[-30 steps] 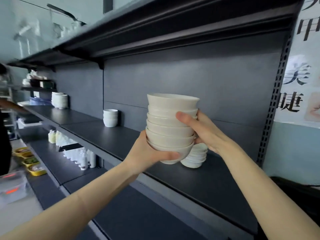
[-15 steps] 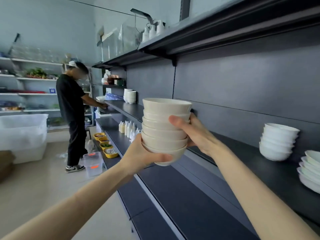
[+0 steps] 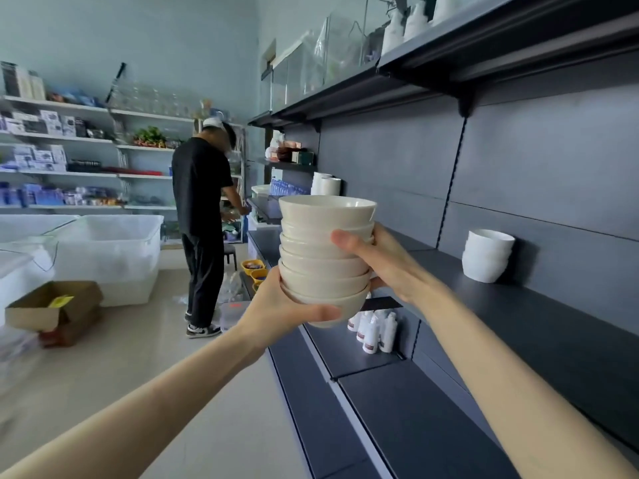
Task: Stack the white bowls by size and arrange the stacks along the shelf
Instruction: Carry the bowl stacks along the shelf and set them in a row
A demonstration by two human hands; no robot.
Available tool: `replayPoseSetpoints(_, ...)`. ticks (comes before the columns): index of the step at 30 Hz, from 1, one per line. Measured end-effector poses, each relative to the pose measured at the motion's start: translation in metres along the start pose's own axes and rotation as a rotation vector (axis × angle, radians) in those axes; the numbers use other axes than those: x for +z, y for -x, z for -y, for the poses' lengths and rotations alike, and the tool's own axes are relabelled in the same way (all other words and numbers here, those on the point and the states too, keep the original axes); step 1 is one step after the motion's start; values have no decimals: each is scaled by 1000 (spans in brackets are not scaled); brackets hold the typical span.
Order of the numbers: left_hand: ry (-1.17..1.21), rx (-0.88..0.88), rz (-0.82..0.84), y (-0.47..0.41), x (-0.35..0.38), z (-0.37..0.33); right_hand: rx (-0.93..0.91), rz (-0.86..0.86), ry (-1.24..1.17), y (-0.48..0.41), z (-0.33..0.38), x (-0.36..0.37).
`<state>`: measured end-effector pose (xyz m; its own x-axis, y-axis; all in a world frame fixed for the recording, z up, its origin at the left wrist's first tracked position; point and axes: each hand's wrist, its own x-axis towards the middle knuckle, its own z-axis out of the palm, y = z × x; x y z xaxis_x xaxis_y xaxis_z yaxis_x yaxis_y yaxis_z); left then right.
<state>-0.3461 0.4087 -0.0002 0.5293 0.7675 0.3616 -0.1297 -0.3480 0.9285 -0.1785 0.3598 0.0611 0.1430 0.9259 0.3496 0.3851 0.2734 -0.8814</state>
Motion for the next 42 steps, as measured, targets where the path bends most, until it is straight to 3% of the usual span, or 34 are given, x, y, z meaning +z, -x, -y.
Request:
replayPoseSetpoints(11,-37,36,3,-198,-119,81,-27,6,-19,-228,-67,46)
replayPoseSetpoints(20,-34,13,155,-398,-211,170,36,-139,16,-413,-138,73)
replayPoseSetpoints(30,-112,78,344,-591,-213,249,173,-310,31,-559,-215,35)
replayPoseSetpoints(42,64,79,536,-816,-209,333,235,-457,144,-744,-304,-29)
